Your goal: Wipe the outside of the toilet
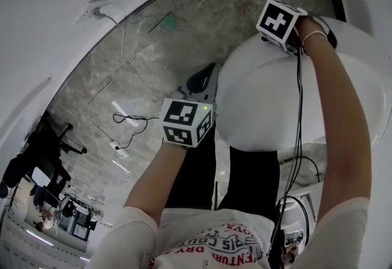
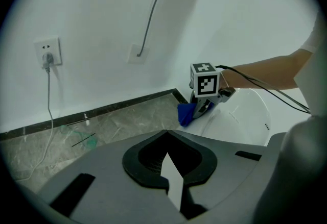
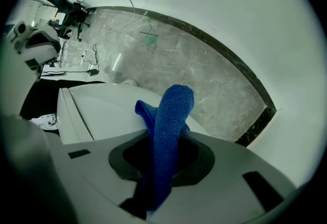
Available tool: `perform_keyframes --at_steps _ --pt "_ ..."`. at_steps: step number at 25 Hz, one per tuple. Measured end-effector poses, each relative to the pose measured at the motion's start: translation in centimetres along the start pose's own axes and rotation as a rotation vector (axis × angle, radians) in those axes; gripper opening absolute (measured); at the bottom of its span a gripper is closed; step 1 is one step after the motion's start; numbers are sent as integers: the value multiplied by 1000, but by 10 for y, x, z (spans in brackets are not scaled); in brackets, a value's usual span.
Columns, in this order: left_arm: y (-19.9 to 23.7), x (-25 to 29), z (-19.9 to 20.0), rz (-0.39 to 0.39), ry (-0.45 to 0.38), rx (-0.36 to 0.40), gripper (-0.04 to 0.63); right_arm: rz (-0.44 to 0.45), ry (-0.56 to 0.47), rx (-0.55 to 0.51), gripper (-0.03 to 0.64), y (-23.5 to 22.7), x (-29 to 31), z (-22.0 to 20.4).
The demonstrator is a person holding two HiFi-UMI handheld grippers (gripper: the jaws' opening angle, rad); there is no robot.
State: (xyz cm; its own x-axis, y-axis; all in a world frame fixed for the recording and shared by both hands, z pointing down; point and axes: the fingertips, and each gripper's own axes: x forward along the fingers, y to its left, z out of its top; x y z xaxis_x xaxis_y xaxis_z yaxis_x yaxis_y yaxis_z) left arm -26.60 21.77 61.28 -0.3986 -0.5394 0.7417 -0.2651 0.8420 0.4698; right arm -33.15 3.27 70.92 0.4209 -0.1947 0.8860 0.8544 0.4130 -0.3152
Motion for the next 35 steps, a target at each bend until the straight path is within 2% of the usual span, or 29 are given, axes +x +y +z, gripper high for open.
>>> perform_keyframes --at_steps 4,8,12,16,24,31,35 --pt "14 -11 -7 2 -26 -28 6 34 -16 -45 76 29 7 21" --pt "21 -26 -20 9 -47 -28 6 16 -7 -93 75 51 11 35" --pt "35 -48 -33 48 -96 -60 6 31 -38 -134 75 75 15 55" --pt "49 -70 -64 84 -119 -110 6 44 -54 -190 75 109 19 77" --pt "53 -105 -116 100 -163 -166 6 -3 -11 -276 75 151 24 99" --pt "66 -139 -152 183 -221 -212 6 -34 -9 -374 75 198 29 114" --pt "73 -164 -170 240 -247 -266 6 -66 21 -448 75 226 34 120"
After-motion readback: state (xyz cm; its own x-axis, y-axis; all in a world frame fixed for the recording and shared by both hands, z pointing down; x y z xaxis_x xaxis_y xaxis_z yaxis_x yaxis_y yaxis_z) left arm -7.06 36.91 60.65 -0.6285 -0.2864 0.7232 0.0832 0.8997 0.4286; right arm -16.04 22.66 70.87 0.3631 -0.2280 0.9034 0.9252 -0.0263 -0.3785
